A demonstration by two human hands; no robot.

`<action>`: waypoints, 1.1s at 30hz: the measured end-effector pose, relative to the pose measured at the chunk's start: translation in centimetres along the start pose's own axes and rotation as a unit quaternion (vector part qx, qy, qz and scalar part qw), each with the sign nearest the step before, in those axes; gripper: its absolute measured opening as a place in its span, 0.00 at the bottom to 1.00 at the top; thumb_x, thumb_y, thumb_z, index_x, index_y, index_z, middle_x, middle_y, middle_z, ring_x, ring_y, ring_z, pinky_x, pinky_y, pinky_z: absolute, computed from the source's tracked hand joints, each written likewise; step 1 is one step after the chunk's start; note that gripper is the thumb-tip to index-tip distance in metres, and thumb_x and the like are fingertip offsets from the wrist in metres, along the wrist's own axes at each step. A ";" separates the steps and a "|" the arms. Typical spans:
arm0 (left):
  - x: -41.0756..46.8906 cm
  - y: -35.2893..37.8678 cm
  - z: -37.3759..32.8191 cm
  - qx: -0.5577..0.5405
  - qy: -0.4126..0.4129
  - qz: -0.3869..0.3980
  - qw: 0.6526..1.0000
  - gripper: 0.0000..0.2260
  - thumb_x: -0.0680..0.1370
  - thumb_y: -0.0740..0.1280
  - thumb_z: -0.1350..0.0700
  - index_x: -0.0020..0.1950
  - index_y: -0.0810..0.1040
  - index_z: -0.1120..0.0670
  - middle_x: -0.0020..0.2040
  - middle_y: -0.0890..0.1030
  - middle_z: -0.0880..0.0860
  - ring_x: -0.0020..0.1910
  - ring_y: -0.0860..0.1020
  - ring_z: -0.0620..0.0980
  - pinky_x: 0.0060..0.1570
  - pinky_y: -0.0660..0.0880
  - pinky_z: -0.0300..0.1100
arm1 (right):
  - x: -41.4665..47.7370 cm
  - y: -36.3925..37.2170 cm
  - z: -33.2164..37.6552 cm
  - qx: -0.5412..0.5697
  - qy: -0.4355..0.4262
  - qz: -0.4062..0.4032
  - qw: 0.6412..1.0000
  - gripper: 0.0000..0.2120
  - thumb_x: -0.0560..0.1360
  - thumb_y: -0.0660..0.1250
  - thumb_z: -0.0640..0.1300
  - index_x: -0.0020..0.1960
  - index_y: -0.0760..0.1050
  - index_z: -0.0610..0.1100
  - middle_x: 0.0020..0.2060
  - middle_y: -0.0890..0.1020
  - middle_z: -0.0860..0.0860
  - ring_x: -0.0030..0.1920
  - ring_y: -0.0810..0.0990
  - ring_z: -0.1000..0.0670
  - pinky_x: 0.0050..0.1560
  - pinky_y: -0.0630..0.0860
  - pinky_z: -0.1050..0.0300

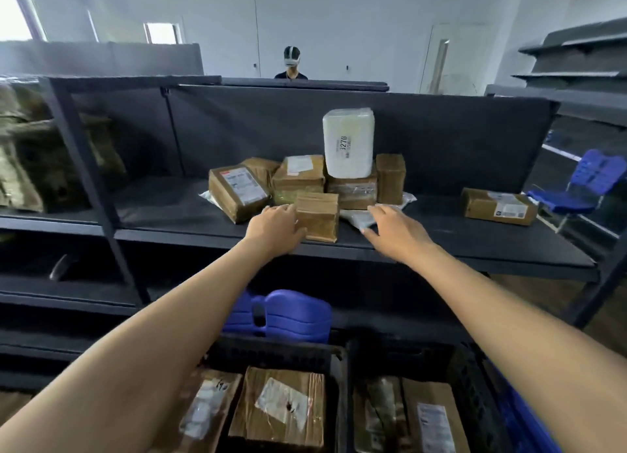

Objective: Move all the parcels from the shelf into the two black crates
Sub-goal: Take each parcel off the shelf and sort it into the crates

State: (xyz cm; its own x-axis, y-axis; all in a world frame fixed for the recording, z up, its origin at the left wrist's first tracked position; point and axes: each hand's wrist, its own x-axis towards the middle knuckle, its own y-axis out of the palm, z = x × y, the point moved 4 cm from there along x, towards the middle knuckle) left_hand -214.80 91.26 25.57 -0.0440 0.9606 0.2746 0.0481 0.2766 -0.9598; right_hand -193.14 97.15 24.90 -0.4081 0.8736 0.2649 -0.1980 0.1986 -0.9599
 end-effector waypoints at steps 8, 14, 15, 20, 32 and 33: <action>9.0 -3.3 6.2 -0.008 0.056 -0.030 0.998 0.23 0.79 0.60 0.44 0.68 0.68 0.57 0.65 0.75 0.55 0.63 0.73 0.57 0.54 0.74 0.53 | 10.1 -2.2 3.6 0.024 0.070 -0.050 0.996 0.24 0.80 0.56 0.54 0.71 0.64 0.44 0.69 0.69 0.47 0.67 0.68 0.44 0.58 0.71 0.48; 16.8 -5.8 6.5 -0.030 0.081 -0.061 0.994 0.22 0.79 0.60 0.44 0.68 0.69 0.57 0.65 0.76 0.54 0.63 0.74 0.55 0.51 0.74 0.49 | 15.7 -5.6 1.6 0.035 0.143 -0.080 0.986 0.22 0.79 0.56 0.54 0.68 0.66 0.43 0.64 0.72 0.46 0.60 0.73 0.44 0.52 0.74 0.49; 18.1 -6.1 6.4 -0.036 0.086 -0.068 0.993 0.21 0.79 0.60 0.45 0.65 0.71 0.57 0.62 0.77 0.54 0.60 0.75 0.55 0.48 0.74 0.48 | 16.5 -6.2 1.0 0.039 0.151 -0.083 0.984 0.23 0.79 0.56 0.54 0.69 0.67 0.43 0.64 0.72 0.46 0.60 0.73 0.44 0.53 0.74 0.48; 24.2 -6.8 4.9 -0.076 0.087 -0.072 0.991 0.20 0.80 0.56 0.41 0.55 0.72 0.57 0.55 0.79 0.54 0.51 0.77 0.54 0.42 0.72 0.46 | 20.9 -8.3 -1.7 0.050 0.190 -0.106 0.975 0.28 0.80 0.51 0.59 0.71 0.64 0.42 0.68 0.70 0.43 0.64 0.72 0.42 0.58 0.72 0.46; 32.6 -2.9 1.2 -0.252 0.005 0.036 0.967 0.31 0.80 0.48 0.37 0.61 0.77 0.59 0.58 0.79 0.56 0.55 0.77 0.56 0.48 0.70 0.44 | 27.9 -7.2 -4.4 0.181 0.232 -0.040 0.955 0.34 0.75 0.52 0.66 0.67 0.72 0.42 0.60 0.78 0.44 0.55 0.77 0.44 0.50 0.74 0.52; 33.1 -2.5 1.3 -0.281 -0.013 0.047 0.959 0.32 0.79 0.49 0.36 0.64 0.76 0.59 0.61 0.78 0.57 0.58 0.76 0.56 0.50 0.69 0.44 | 28.1 -7.0 -4.5 0.208 0.236 -0.038 0.948 0.32 0.74 0.55 0.65 0.65 0.73 0.42 0.58 0.79 0.44 0.51 0.77 0.46 0.46 0.73 0.53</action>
State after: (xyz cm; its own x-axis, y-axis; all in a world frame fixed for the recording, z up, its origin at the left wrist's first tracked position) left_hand -217.66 122.28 36.98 -0.0368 0.9831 0.1792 0.5819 0.1669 -0.7959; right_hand -199.23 122.27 38.69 0.0455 0.9850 0.1664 -0.5860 0.1612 -0.7941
